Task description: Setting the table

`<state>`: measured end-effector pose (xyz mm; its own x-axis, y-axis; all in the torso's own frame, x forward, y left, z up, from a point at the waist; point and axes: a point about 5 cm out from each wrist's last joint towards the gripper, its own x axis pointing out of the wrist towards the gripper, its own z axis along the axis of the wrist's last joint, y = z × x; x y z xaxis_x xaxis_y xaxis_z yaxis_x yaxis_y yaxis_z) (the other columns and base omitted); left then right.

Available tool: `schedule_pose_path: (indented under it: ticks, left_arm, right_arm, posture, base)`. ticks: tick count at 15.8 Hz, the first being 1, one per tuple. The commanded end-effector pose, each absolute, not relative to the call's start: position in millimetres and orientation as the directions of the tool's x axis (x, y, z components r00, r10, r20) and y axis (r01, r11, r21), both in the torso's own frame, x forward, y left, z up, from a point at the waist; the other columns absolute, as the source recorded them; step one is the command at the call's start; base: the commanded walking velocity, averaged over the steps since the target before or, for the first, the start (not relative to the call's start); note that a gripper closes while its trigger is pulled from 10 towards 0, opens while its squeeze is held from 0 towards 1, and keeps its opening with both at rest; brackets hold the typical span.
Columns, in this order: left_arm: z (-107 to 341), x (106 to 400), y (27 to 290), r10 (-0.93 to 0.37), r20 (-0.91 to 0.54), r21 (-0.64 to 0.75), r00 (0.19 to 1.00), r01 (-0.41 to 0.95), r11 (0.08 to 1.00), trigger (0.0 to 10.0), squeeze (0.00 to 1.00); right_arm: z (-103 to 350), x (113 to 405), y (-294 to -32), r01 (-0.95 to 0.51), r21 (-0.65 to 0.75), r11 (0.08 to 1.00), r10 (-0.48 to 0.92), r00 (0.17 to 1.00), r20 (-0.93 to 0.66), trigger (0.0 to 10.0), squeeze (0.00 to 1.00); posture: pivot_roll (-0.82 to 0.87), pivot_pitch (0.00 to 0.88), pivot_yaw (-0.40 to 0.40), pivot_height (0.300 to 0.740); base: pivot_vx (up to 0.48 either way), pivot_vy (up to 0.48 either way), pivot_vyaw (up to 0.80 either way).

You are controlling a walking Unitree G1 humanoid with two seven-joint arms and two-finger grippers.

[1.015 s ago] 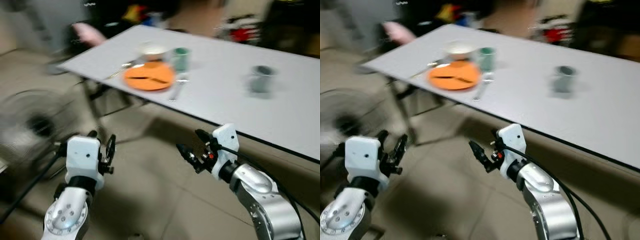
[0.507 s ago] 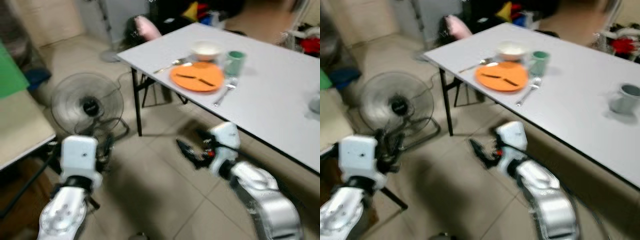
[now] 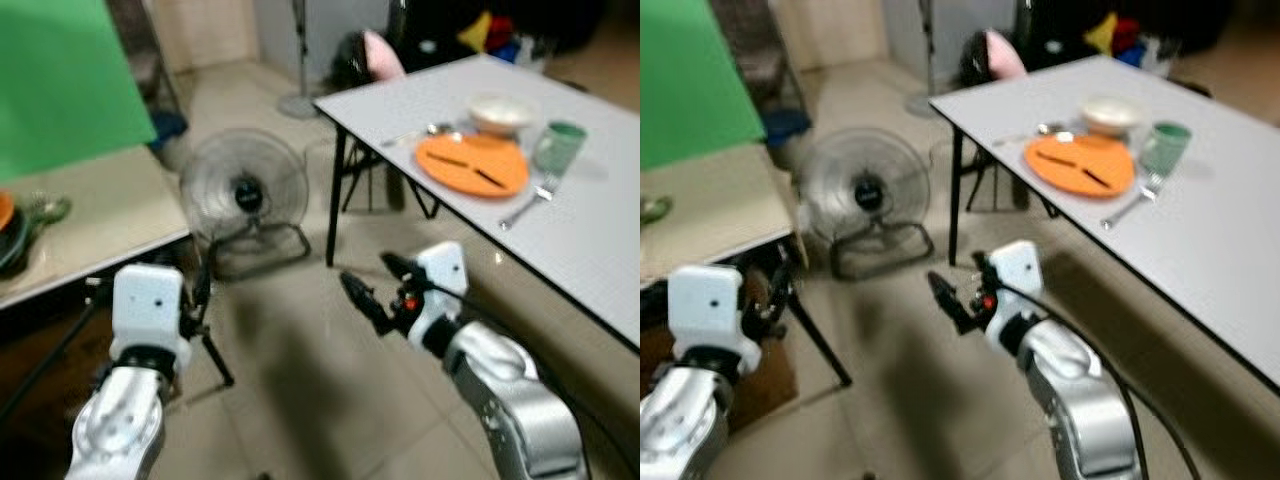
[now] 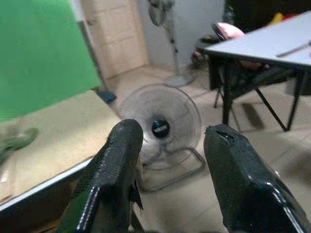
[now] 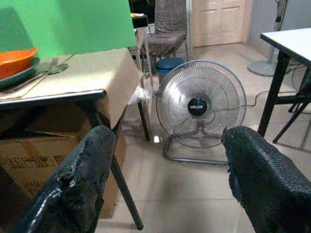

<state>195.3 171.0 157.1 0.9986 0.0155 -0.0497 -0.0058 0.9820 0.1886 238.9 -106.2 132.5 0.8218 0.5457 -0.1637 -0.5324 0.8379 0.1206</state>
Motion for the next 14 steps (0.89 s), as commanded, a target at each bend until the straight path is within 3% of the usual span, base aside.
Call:
schedule_pose_path:
  ticks: [1, 3, 9, 14]
  left_arm:
    - [159, 195, 168, 0.004, -0.046, 0.184, 0.999, 0.004, 0.983, 10.0, 0.0]
    - [160, 196, 170, 0.022, -0.04, 0.183, 0.999, -0.015, 0.983, 10.0, 0.0]
    - [161, 191, 185, 0.111, -0.012, 0.201, 0.994, -0.106, 0.974, 10.0, 0.0]
    - [164, 188, 192, 0.149, -0.003, 0.216, 0.989, -0.145, 0.966, 10.0, 0.0]
  right_arm:
    - [133, 241, -114, -0.486, 0.12, 0.866, 0.5, 0.849, -0.17, 10.0, 0.0]
    - [130, 248, -123, -0.372, 0.166, 0.913, 0.398, 0.9, -0.177, 10.0, 0.0]
    - [134, 261, -148, -0.175, 0.103, 0.979, 0.187, 0.974, -0.125, 10.0, 0.0]
    - [135, 260, -135, -0.248, 0.179, 0.952, 0.272, 0.954, -0.124, 10.0, 0.0]
  posture:
    - [-0.03, 0.0, 0.049, 0.74]
    - [-0.03, 0.0, 0.047, 0.74]
    - [-0.03, 0.0, 0.048, 0.74]
    - [-0.01, 0.0, 0.029, 0.74]
  base:
    - [0.0, 0.262, 0.8]
    - [0.0, 0.332, 0.0]
    - [0.0, 0.349, 0.0]
    - [0.0, 0.349, 0.0]
